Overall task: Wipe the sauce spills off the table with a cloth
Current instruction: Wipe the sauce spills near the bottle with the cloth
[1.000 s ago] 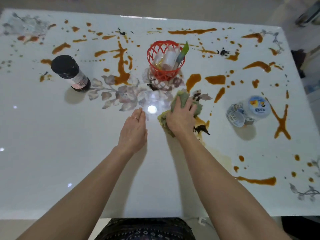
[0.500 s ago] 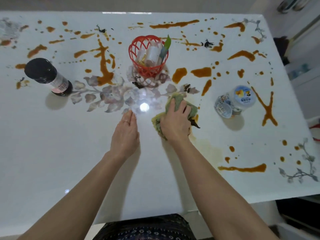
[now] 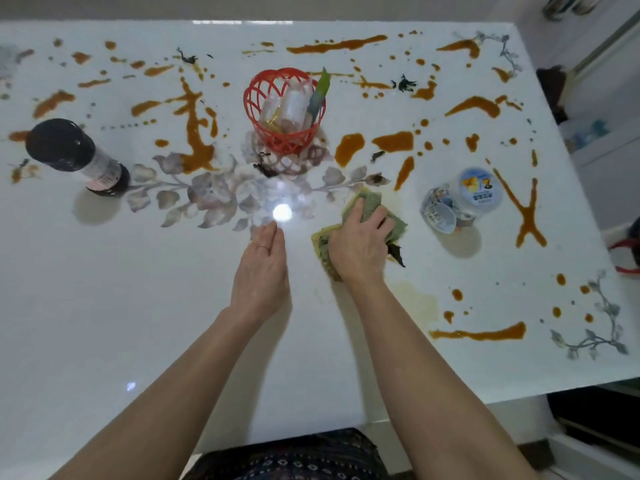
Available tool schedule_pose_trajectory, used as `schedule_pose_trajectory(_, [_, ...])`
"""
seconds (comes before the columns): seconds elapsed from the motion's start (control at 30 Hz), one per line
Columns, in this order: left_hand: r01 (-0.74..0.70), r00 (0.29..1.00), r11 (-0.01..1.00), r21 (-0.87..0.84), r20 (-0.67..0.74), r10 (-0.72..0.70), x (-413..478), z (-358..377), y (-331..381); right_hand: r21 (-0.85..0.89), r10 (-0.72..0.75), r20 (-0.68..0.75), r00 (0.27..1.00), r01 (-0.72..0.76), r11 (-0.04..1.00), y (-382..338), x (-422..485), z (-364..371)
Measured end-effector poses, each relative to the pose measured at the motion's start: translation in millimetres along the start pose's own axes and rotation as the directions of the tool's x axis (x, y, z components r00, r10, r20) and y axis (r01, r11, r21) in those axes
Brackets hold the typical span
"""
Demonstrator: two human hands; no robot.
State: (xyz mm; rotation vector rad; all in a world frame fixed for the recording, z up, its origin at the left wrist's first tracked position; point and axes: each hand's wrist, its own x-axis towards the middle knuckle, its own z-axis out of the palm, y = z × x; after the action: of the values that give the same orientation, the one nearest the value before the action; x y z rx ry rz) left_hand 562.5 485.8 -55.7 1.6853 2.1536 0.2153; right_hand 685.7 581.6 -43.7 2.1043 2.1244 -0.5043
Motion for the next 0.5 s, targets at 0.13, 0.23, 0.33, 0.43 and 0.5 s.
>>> schedule_pose_trajectory(0.13, [-0.014, 1.000, 1.000, 0.016, -0.016, 0.014, -2, -1, 2, 0.127, 0.180, 0.016, 0.984, -0.180, 0.975, -10, 40, -15])
schedule_pose_trajectory(0.23, [-0.003, 1.000, 1.000, 0.020, -0.021, 0.004, -4, 1, 0, 0.143, 0.212, 0.013, 0.977, -0.212, 0.967, -7, 32, -13])
schedule_pose_trajectory(0.33, [-0.003, 1.000, 1.000, 0.009, -0.027, 0.003, -3, 3, -1, 0.084, 0.196, -0.013, 0.981, -0.194, 0.977, 15, -10, -4])
schedule_pose_trajectory(0.43, [0.007, 0.999, 1.000, 0.006, -0.033, -0.007, -3, 3, 0, 0.041, 0.213, 0.009, 0.977, -0.213, 0.976, 37, -37, 0])
schedule_pose_trajectory(0.5, [0.013, 1.000, 1.000, 0.005, -0.026, -0.013, -1, 3, 1, 0.054, 0.236, 0.031, 0.971, -0.237, 0.970, 35, -23, -5])
